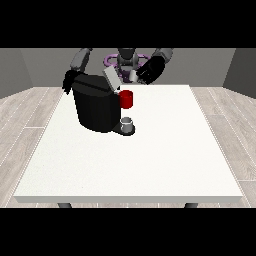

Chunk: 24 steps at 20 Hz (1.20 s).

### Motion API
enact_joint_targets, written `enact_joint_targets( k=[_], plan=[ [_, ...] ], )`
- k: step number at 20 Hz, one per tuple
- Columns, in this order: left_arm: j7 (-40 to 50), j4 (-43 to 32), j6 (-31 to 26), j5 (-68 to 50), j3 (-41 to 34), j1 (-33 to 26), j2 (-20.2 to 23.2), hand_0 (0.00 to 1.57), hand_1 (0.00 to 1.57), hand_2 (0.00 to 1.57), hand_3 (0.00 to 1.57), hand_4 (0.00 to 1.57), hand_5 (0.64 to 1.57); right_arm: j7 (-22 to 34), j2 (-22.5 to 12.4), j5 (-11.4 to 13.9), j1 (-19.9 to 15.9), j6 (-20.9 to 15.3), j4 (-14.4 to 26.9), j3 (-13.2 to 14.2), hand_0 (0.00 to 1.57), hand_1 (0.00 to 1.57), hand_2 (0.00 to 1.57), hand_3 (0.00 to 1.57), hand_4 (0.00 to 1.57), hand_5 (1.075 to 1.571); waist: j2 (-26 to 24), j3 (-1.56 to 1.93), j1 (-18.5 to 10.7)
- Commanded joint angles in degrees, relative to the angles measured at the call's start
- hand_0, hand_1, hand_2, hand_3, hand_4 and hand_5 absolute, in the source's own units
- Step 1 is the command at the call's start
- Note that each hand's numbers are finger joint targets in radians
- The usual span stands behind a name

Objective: Insert the coffee pod into the coffee machine and close the lid

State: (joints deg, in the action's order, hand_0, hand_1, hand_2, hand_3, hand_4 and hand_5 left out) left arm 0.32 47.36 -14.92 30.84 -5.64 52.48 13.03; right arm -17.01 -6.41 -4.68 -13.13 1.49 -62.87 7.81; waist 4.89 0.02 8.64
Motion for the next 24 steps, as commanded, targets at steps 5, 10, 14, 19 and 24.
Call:
enact_joint_targets(
  k=[5,10,14,19,24],
  plan=[
    [0.43,-4.11,2.35,-1.16,-5.02,6.88,4.89,1.45,1.45,1.47,1.36,0.65,1.571,0.50,0.24,-0.33,-4.56,2.37,-3.47,-2.18,0.00,0.00,0.00,0.00,0.12,1.571,7.93,-0.03,4.97],
    [1.21,-4.32,4.16,-2.05,-7.14,10.12,6.74,1.39,1.39,1.44,1.41,0.61,1.571,-3.99,-2.45,-0.68,-3.96,8.05,-1.60,-2.42,0.00,0.00,0.00,0.00,0.00,1.571,10.69,0.00,5.82],
    [4.99,-5.24,0.34,-4.11,-7.75,12.14,6.32,1.44,1.44,1.47,1.38,0.60,1.571,-4.26,-1.32,0.31,-4.23,6.21,1.35,-2.34,0.00,0.00,0.00,0.00,0.18,1.571,8.36,-0.01,4.34],
    [4.29,-4.84,-0.58,-4.08,-7.51,15.69,8.26,1.45,1.45,1.48,1.39,0.61,1.571,-9.73,-1.64,0.60,-5.96,6.72,5.15,-1.14,0.00,0.00,0.00,0.00,0.27,1.571,13.11,0.02,4.28],
    [-0.15,-7.10,0.81,-1.50,-6.09,14.08,10.49,1.40,1.40,1.46,1.35,0.66,1.571,-2.33,-2.43,-0.51,-10.64,6.41,1.82,-1.13,0.00,0.00,0.00,0.00,0.24,1.571,14.60,-0.02,5.63]
  ],
)
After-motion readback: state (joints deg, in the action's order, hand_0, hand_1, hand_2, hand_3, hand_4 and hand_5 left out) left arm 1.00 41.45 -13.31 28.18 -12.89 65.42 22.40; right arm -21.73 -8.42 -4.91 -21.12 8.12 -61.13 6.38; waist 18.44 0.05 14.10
